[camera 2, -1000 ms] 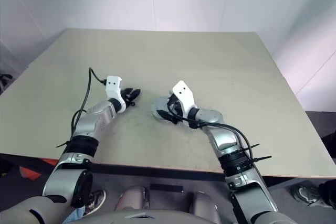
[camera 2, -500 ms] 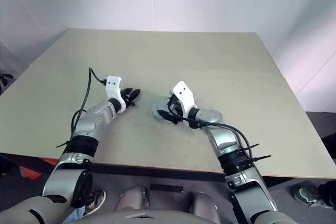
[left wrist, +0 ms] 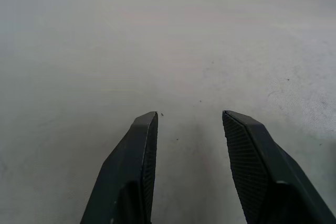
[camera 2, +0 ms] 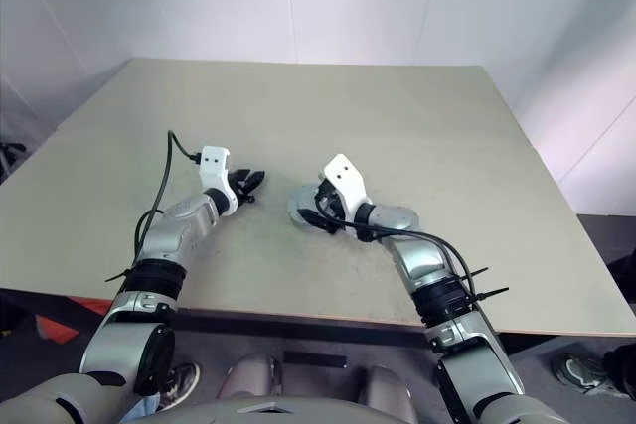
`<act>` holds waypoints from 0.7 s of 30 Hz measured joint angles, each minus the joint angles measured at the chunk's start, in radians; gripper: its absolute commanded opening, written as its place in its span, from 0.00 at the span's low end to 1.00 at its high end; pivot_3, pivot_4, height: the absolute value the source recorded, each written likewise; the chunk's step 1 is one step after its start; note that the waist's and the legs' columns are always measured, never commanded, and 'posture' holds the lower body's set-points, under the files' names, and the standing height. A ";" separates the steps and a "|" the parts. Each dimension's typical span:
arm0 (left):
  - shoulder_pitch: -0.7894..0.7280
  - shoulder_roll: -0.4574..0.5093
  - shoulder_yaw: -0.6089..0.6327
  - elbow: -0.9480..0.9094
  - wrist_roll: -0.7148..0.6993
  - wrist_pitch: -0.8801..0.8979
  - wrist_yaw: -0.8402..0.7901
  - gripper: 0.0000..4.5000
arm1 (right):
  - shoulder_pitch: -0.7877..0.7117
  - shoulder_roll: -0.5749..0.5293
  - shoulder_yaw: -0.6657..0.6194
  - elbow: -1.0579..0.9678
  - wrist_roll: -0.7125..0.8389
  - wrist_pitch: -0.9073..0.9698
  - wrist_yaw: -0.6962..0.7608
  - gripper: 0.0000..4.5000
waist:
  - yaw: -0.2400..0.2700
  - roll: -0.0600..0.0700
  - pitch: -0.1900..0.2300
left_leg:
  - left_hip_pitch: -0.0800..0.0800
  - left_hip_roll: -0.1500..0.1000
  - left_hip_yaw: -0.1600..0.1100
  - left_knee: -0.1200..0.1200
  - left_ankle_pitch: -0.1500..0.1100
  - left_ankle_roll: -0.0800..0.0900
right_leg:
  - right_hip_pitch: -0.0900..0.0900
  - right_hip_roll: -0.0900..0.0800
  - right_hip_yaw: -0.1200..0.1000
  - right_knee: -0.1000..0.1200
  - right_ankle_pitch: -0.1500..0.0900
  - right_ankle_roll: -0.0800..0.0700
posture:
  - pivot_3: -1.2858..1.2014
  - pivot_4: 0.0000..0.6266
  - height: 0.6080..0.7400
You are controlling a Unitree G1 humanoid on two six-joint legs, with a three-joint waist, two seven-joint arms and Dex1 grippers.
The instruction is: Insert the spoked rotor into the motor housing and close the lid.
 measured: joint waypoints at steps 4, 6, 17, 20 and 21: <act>0.000 0.000 0.000 0.000 0.000 0.000 0.000 0.47 | -0.007 -0.009 0.011 0.016 0.000 0.001 -0.001 0.69 | 0.001 0.000 0.000 | 0.011 0.000 0.000 -0.001 0.000 0.000 | 0.012 0.000 0.000 -0.003 -0.001 0.001 | 0.52 0.00 1.00; 0.001 0.002 0.000 0.000 0.000 0.000 0.000 0.47 | -0.009 -0.013 0.012 0.017 0.000 0.005 -0.002 0.69 | 0.001 0.000 -0.001 | 0.013 -0.001 0.000 -0.001 0.000 0.000 | 0.014 -0.001 0.000 -0.004 -0.001 0.001 | 0.52 0.00 1.00; 0.000 0.001 0.000 0.000 0.000 0.000 -0.001 0.47 | -0.027 -0.025 -0.004 -0.021 0.018 0.116 0.030 0.69 | 0.004 -0.003 -0.003 | 0.009 -0.001 0.000 -0.003 -0.001 0.002 | 0.012 -0.001 0.000 -0.004 -0.002 0.002 | 0.52 0.00 1.00; 0.002 0.001 0.000 0.000 0.000 0.000 -0.001 0.47 | -0.040 -0.019 -0.015 -0.016 0.026 0.149 0.026 0.69 | 0.004 -0.003 -0.003 | 0.010 -0.001 0.000 -0.003 -0.001 0.002 | 0.012 -0.001 0.000 -0.004 -0.002 0.002 | 0.52 0.00 1.00; 0.003 0.001 0.000 0.000 0.000 0.000 -0.001 0.47 | -0.040 -0.019 -0.015 -0.015 0.026 0.150 0.025 0.69 | 0.004 -0.003 -0.003 | 0.010 -0.001 0.000 -0.003 -0.001 0.002 | 0.012 -0.001 0.000 -0.004 -0.002 0.002 | 0.52 0.00 1.00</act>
